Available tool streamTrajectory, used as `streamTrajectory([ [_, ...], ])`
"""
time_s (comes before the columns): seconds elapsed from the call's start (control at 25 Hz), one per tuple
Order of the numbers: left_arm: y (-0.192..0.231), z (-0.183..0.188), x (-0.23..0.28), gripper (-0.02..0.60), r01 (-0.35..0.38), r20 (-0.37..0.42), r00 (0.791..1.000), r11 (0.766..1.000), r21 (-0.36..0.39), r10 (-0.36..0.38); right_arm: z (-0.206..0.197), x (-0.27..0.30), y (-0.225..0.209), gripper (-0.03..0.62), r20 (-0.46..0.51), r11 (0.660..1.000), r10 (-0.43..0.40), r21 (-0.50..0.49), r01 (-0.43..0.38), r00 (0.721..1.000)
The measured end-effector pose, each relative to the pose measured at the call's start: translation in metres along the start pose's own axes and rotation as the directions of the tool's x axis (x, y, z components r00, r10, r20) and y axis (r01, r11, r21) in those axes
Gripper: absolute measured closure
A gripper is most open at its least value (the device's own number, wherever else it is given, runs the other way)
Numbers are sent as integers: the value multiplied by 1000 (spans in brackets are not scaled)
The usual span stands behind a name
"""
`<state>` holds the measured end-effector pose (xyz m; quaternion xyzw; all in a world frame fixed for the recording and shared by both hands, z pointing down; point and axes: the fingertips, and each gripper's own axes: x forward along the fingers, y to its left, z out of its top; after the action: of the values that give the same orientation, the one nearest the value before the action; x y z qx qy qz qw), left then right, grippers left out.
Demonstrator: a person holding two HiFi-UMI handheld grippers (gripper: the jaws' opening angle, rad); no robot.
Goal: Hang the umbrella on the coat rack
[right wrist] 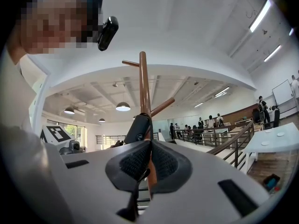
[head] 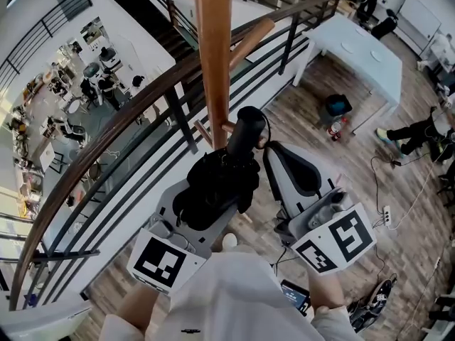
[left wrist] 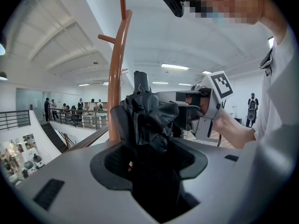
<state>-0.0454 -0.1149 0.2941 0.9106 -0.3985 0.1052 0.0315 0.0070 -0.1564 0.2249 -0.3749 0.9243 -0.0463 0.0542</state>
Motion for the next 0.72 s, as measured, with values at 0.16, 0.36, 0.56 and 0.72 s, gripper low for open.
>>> streamTrajectory([
  [0.16,0,-2,1,337,-1,-2,1000,1000,-6,1,-1,2,-1,557,-13,1000,4,-15,-4,1000],
  [0.36,0,-3,-1,337,-10,-9,1000,1000,-21,10,3,0,0,557,-17,1000,18,-16,-18,1000],
  [0.56,2,-10,-1,337,-28,-30,999,998,-54,27,3,-2,-2,557,-24,999,37,10,-37,999],
  [0.72,3,-14,-2,337,-39,-43,998,997,-61,37,-3,-3,-8,557,-51,1000,27,8,-27,998],
])
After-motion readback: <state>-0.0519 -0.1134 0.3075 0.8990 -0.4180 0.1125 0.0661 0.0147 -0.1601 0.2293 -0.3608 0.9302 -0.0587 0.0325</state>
